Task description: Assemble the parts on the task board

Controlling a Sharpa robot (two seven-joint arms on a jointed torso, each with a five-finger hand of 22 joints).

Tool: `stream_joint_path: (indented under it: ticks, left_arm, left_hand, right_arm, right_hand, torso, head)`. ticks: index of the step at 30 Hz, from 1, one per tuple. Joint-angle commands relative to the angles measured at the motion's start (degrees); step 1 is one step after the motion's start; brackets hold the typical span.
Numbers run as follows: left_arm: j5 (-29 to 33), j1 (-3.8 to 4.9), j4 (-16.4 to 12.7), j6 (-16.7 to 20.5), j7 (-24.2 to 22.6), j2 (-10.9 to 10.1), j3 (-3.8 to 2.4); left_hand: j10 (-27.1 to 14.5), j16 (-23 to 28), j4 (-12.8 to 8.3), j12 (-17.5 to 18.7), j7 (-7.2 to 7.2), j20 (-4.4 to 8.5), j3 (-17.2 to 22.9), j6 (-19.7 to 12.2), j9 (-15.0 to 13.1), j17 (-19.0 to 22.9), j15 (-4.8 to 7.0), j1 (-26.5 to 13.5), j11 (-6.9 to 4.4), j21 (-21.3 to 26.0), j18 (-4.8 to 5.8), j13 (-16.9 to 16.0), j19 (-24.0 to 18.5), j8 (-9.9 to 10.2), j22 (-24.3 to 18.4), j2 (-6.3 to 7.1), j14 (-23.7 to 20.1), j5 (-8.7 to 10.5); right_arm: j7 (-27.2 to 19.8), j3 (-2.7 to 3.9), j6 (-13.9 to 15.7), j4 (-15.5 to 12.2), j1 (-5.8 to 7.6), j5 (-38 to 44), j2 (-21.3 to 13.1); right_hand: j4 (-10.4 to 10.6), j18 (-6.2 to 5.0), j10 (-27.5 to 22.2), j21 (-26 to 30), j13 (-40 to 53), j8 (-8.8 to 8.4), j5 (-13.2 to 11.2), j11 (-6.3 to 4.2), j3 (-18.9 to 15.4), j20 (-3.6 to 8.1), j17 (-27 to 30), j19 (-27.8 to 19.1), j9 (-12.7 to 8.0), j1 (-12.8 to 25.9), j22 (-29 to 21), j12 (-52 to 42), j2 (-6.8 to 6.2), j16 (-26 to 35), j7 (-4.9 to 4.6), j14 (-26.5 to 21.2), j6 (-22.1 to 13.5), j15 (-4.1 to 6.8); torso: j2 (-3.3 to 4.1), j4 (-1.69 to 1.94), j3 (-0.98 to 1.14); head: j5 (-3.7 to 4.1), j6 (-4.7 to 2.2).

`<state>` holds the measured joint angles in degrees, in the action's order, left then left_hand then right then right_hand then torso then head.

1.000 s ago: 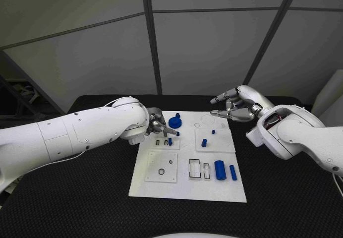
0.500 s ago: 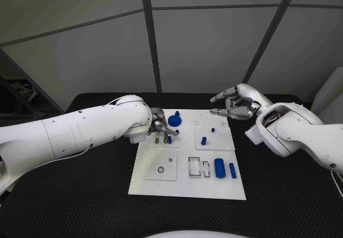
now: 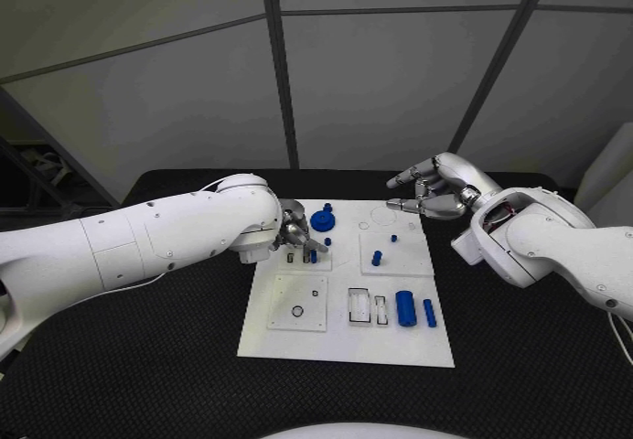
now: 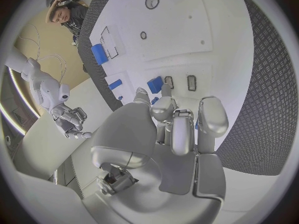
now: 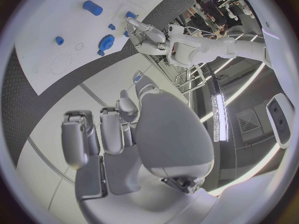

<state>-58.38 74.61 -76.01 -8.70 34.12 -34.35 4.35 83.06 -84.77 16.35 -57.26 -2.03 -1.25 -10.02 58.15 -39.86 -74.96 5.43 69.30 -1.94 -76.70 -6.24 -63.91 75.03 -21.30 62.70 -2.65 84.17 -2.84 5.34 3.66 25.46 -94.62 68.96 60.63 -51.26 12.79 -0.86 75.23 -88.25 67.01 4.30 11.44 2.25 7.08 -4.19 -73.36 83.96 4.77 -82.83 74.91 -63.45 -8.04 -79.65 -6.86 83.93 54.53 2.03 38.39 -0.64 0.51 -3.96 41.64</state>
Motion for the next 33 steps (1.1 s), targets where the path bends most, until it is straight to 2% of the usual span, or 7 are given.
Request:
stream_joint_path:
  ticks: [1, 17, 23, 26, 28, 31, 33]
  left_arm:
    - [-0.4, 0.09, 0.0, -1.4, 0.5, 0.1, -0.01]
    - [1.4, 0.09, 0.1, -1.4, 0.8, 0.5, -0.01]
    - [3.1, 0.09, 0.3, -1.0, 0.6, 0.6, -0.01]
    - [5.3, 0.09, 0.3, -1.0, 0.5, 0.6, -0.01]
    - [6.3, 0.09, 0.2, -1.0, 0.4, 0.4, -0.01]
    - [7.5, 0.09, -0.1, -0.6, 0.3, -0.1, -0.02]
    - [8.0, 0.09, -0.6, -0.1, 0.1, -0.6, -0.02]
  left_hand:
    - [0.4, -0.4, 0.0, -0.1, 0.03, 0.17, 0.5, 0.3, -0.4, -7.7, -0.04, 0.9, -0.11, -0.4, 0.98, -0.2, 0.2, 0.2, 0.1, -0.08, 4.2, 0.02]
    - [0.6, -0.6, -4.0, 0.3, 0.21, 0.20, 3.6, 0.0, -3.6, -7.9, 0.04, 7.7, -0.25, -0.3, 0.86, -2.3, -0.5, 0.9, 0.1, -2.75, 4.2, -0.26]
    - [0.6, -0.6, -7.1, 0.9, 0.44, 0.39, 6.4, -0.6, -4.6, -8.0, 0.26, 11.6, -0.45, -0.3, 0.82, -3.2, -0.7, 2.3, 0.3, -4.10, 4.2, -11.44]
    - [0.8, -0.8, -9.2, 1.2, 0.41, 0.50, 8.5, -0.5, -5.7, -8.2, 0.35, 13.6, -0.48, -0.3, 0.80, -3.9, -0.8, 2.6, 0.4, -3.79, 4.3, -19.44]
    - [0.9, -0.8, -10.2, 1.3, 0.22, 0.49, 10.1, -0.6, -6.5, -8.3, 0.28, 14.2, -0.37, -0.3, 0.82, -4.2, -0.9, 2.6, 0.5, -3.51, 4.3, -22.88]
    - [1.0, -0.9, -11.3, 1.7, 0.00, 0.37, 12.2, -0.7, -7.4, -8.4, 0.11, 14.5, -0.24, -0.3, 0.84, -4.5, -1.0, 2.8, 0.6, -3.08, 4.3, -24.81]
    - [1.1, -0.9, -12.2, 2.0, -0.22, 0.25, 15.4, -0.8, -8.3, -8.4, 0.06, 14.1, -0.10, -0.4, 0.85, -4.8, -1.0, 3.1, 0.8, -2.58, 4.3, -21.52]
  right_arm:
    - [0.0, 0.05, -0.4, 0.0, 0.12, 0.4, 0.1]
    - [-0.6, 0.05, 0.2, 0.2, 0.12, 0.5, 0.3]
    - [-1.0, 0.05, 0.8, 0.3, 0.12, 0.5, 0.4]
    - [-1.2, 0.05, 1.0, 0.5, 0.12, 0.5, 0.4]
    - [-1.2, 0.05, 1.0, 0.5, 0.11, 0.6, 0.4]
    - [-1.3, 0.05, 1.1, 0.5, 0.11, 0.5, 0.4]
    - [-1.3, 0.05, 1.1, 0.6, 0.11, 0.5, 0.4]
  right_hand:
    - [0.3, 0.21, 0.3, 0.3, 0.0, -0.12, 0.3, -0.16, -0.1, 0.03, 0.1, 4.5, 0.0, 0.5, 13.0, -0.3, -0.19, 0.3, -0.12, 2.2, 0.4, 0.19]
    - [0.4, 0.22, 0.3, 0.3, -0.1, -0.15, 0.4, -0.16, -0.1, 0.04, 0.0, 4.6, 0.0, 0.5, 13.0, -0.3, -0.17, 0.3, -0.11, 2.2, 0.4, 0.20]
    - [0.4, 0.21, 0.3, 0.3, -0.1, -0.17, 0.4, -0.16, -0.1, 0.04, 0.1, 4.5, 0.0, 0.5, 13.0, -0.3, -0.16, 0.3, -0.11, 2.2, 0.4, 0.20]
    - [0.4, 0.20, 0.3, 0.4, -0.1, -0.19, 0.4, -0.16, -0.1, 0.04, 0.0, 4.5, 0.0, 0.6, 12.9, -0.3, -0.14, 0.3, -0.11, 2.2, 0.3, 0.20]
    - [0.4, 0.19, 0.3, 0.4, -0.1, -0.21, 0.4, -0.16, -0.1, 0.04, 0.1, 4.5, 0.0, 0.6, 12.9, -0.3, -0.13, 0.3, -0.12, 2.2, 0.3, 0.21]
    - [0.5, 0.20, 0.2, 0.4, -0.2, -0.24, 0.4, -0.16, -0.1, 0.04, 0.1, 4.5, 0.0, 0.7, 13.0, -0.2, -0.12, 0.3, -0.12, 2.2, 0.3, 0.21]
    - [0.6, 0.19, 0.3, 0.4, -0.1, -0.27, 0.4, -0.16, -0.1, 0.05, 0.0, 4.5, 0.0, 0.7, 12.9, -0.3, -0.11, 0.3, -0.12, 2.2, 0.3, 0.21]
  torso:
    - [0.03, 0.02, 0.02]
    - [0.02, 0.02, 0.01]
    - [0.04, -0.01, 0.00]
    - [-0.01, 0.02, -0.01]
    - [0.00, 0.02, 0.00]
    - [0.01, 0.08, -0.02]
    - [0.00, 0.11, -0.02]
  head:
    - [0.03, 0.06]
    - [0.05, 0.32]
    - [0.04, 0.36]
    - [-0.06, 0.34]
    - [0.00, 0.30]
    - [0.07, 0.31]
    - [0.02, 0.30]
